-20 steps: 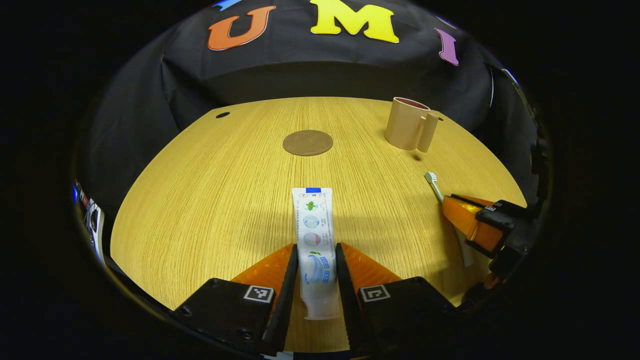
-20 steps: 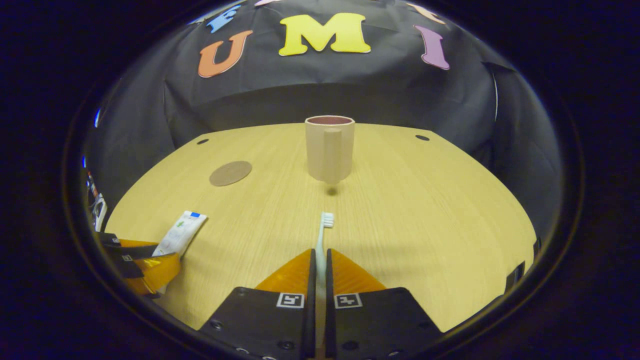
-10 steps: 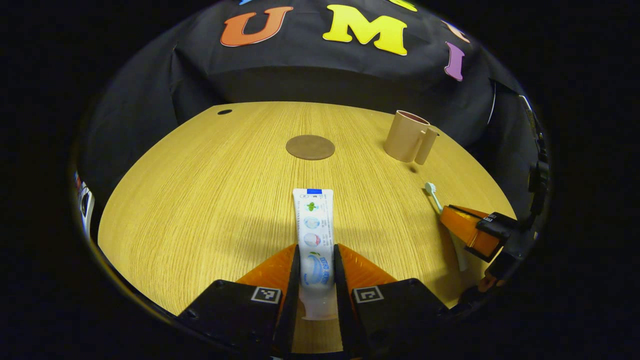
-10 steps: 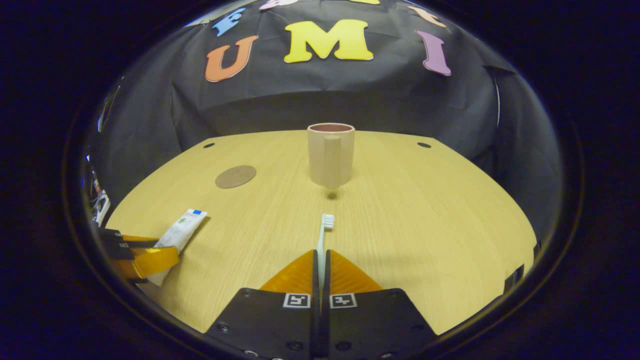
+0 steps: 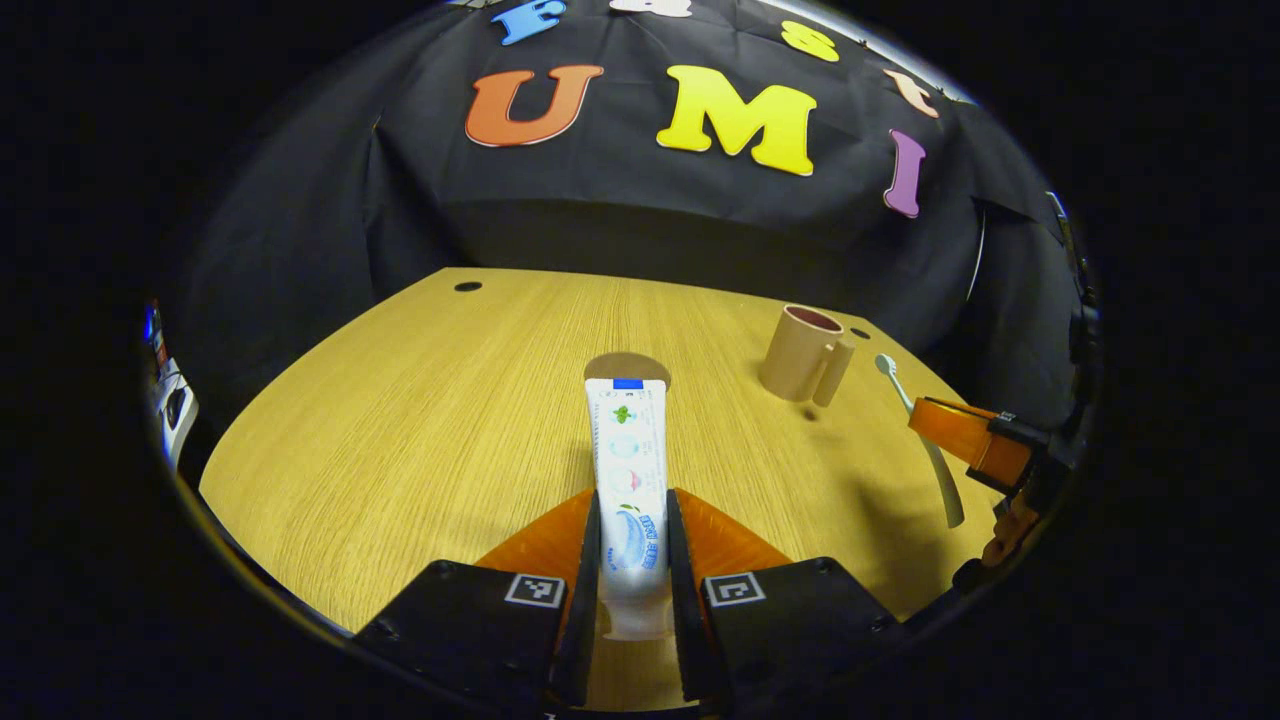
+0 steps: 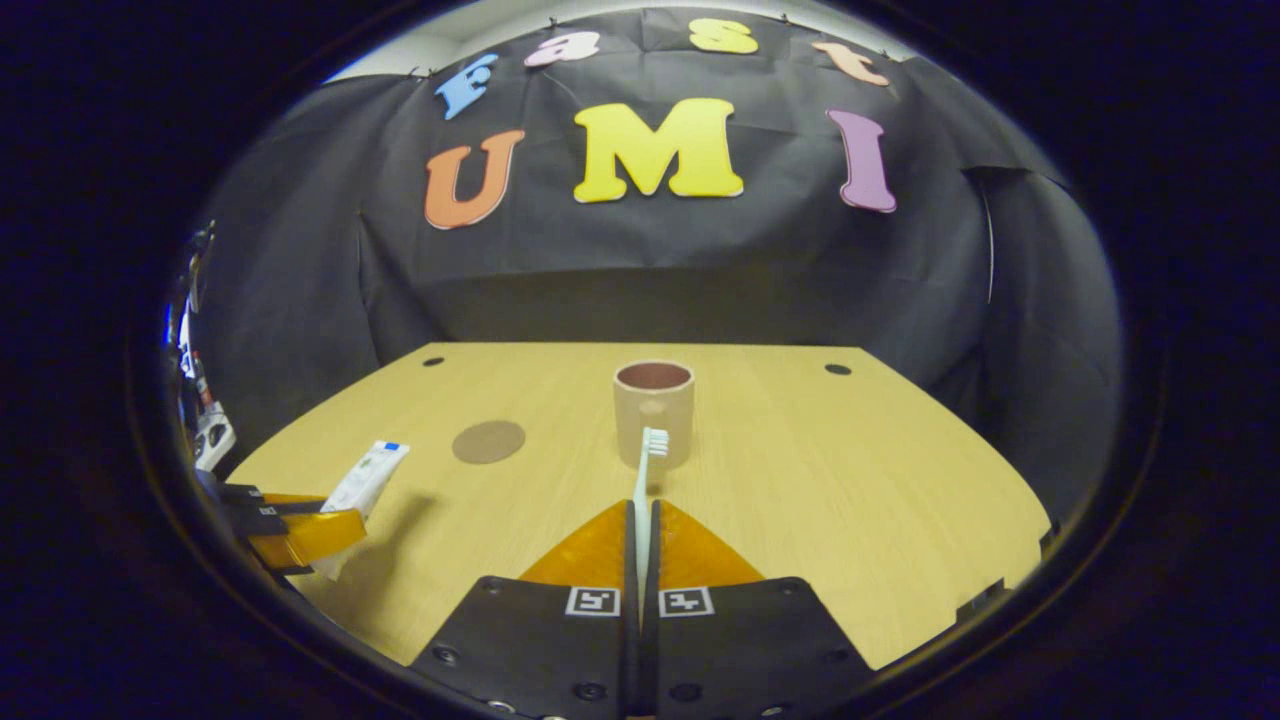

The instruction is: Put the toothbrush and toothpaste on the desktop into the cup, then pick up the cup and place it on the coaster on the desktop.

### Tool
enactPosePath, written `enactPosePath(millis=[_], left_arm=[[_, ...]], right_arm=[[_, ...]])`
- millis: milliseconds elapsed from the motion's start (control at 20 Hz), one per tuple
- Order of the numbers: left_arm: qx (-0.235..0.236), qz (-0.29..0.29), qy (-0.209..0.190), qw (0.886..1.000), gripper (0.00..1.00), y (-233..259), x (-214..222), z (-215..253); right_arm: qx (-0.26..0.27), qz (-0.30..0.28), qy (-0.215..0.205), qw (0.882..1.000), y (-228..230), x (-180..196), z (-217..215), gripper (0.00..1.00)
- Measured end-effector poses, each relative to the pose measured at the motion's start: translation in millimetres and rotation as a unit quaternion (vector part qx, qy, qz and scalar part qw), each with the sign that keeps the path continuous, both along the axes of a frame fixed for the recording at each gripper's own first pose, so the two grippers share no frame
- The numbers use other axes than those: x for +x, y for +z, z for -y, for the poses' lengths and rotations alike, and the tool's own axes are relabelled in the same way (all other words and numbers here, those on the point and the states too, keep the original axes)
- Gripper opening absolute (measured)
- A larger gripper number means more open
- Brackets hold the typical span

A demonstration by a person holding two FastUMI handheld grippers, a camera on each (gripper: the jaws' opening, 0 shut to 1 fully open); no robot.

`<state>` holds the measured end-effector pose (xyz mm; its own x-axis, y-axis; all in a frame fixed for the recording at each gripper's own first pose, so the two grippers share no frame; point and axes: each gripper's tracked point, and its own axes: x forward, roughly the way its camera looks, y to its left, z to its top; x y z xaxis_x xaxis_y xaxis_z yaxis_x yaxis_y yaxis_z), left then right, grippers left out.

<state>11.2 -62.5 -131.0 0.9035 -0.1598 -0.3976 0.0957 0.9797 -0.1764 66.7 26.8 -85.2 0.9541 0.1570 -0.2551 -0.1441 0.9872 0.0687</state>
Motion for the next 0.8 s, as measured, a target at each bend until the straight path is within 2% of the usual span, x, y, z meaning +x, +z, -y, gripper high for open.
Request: enactPosePath(millis=[250,350,400,450,550,650,800], left_arm=[[-0.005,0.048,-0.017,0.999,0.37,29,24,7],[-0.007,0.058,-0.021,0.998,0.36,32,38,12],[-0.010,0.061,-0.022,0.998,0.41,34,46,15],[-0.015,0.064,-0.023,0.998,0.37,36,52,19],[-0.020,0.073,-0.029,0.997,0.37,40,70,30],[-0.024,0.082,-0.036,0.996,0.37,42,86,43],[-0.050,0.092,-0.052,0.993,0.37,40,111,67]], right_arm=[[-0.002,0.126,0.008,0.992,79,49,3,0.00],[0.002,0.152,0.019,0.988,97,74,5,0.00],[0.008,0.159,0.032,0.987,103,86,3,0.00],[0.014,0.165,0.049,0.985,107,100,0,0.00],[0.030,0.183,0.078,0.980,118,126,-2,0.00],[0.056,0.177,0.100,0.978,117,152,-2,0.00],[0.087,0.157,0.102,0.979,110,187,0,0.00]])
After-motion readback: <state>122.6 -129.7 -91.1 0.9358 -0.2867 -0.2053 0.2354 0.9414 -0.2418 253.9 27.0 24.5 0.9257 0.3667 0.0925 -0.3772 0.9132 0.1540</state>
